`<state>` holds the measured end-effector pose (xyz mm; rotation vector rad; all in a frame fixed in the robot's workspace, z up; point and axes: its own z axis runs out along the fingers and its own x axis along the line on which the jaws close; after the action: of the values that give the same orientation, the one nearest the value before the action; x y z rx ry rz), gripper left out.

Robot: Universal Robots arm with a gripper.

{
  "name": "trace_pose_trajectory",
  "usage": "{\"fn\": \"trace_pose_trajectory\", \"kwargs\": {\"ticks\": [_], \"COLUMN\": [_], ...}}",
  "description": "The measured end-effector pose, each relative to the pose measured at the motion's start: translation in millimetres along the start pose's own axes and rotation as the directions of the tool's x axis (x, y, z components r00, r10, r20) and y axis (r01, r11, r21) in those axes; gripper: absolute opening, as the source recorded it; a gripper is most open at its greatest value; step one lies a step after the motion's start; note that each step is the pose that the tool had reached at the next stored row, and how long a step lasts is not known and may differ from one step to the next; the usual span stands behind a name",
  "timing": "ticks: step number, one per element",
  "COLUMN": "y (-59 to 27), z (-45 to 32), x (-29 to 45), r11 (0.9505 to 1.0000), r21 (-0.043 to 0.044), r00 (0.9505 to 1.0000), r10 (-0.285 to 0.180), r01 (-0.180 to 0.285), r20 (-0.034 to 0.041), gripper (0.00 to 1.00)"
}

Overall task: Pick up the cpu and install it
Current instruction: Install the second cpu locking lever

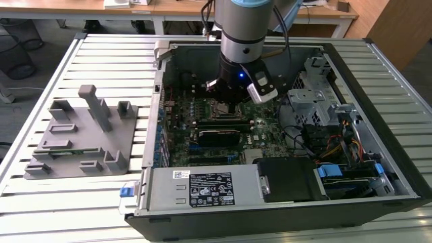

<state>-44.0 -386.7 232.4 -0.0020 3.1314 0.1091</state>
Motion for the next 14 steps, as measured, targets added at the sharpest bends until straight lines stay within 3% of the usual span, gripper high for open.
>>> {"fn": "trace_pose_trajectory", "kwargs": {"ticks": [8, 14], "y": [-7.3, -9.6], "z": [3.4, 12.1], "x": [13.5, 15.7], "r11": [1.0, 1.0], "r21": [-0.0003, -0.0024], "r00": [1.0, 1.0], "r10": [0.0, 0.0], "r01": [0.0, 0.0], "r20": [-0.0001, -0.0011], "gripper": [0.11, 0.11]}}
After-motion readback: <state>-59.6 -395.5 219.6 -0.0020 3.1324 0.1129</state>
